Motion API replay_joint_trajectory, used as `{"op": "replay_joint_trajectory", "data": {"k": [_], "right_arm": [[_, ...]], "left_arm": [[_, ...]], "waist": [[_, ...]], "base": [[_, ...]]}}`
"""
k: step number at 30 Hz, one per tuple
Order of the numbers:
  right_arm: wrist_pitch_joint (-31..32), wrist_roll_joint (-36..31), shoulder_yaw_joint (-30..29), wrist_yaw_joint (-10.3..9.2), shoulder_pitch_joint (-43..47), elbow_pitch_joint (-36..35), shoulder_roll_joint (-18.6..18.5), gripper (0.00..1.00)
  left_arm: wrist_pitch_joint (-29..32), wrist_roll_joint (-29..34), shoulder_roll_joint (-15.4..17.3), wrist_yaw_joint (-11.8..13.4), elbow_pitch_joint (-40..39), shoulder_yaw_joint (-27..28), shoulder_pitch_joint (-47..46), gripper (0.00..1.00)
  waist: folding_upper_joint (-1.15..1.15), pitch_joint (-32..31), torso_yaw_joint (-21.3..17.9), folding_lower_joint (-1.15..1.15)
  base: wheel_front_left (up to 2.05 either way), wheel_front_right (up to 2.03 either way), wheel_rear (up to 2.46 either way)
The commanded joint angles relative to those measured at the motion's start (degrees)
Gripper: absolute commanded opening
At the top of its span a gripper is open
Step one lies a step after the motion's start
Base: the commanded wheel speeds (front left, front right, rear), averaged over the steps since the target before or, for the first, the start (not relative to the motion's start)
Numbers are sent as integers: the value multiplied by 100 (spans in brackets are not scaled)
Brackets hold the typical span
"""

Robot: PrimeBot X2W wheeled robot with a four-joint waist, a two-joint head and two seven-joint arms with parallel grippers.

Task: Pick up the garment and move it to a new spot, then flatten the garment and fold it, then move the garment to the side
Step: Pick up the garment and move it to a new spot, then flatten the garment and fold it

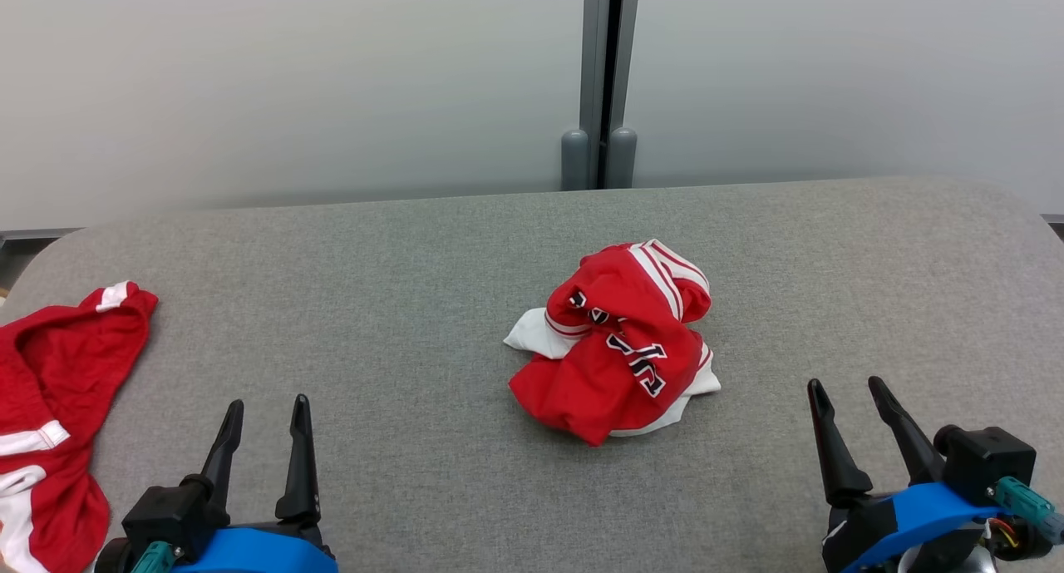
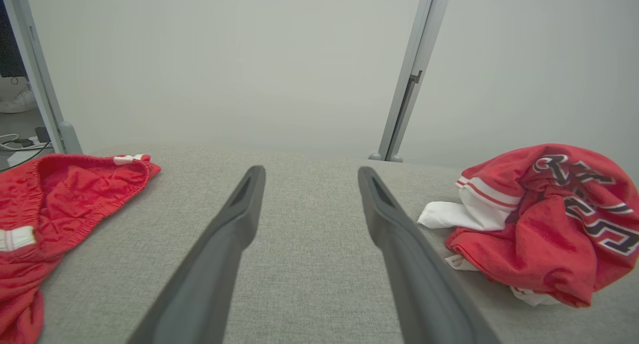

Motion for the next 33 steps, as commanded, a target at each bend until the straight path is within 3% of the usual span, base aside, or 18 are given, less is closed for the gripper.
{"op": "replay_joint_trajectory", "data": {"k": [1, 12, 16, 26, 33], "right_arm": [[16, 58, 8, 3, 49, 3, -19, 100], [43, 82, 26, 3, -98, 77, -19, 100], [371, 57, 155, 3, -471, 272, -18, 100], [1989, 164, 391, 3, -2005, 1992, -18, 100], [2375, -53, 127, 3, -2968, 3461, -16, 100]], "left_arm": [[0, 7, 24, 28, -34, 16, -5, 100], [94, -45, 22, 120, -196, -34, 69, 100], [107, -60, 12, 146, -238, -23, 13, 100], [137, -27, -18, 68, -218, -160, -282, 100], [127, -2, -37, -7, -158, -253, -471, 100]], "waist": [[0, 3, -9, 0], [0, 86, -42, 0], [0, 185, -59, 0], [0, 494, 174, 0], [0, 686, 469, 0]], "base": [[0, 0, 0], [0, 0, 0], [0, 0, 0], [0, 0, 0], [0, 0, 0]]}}
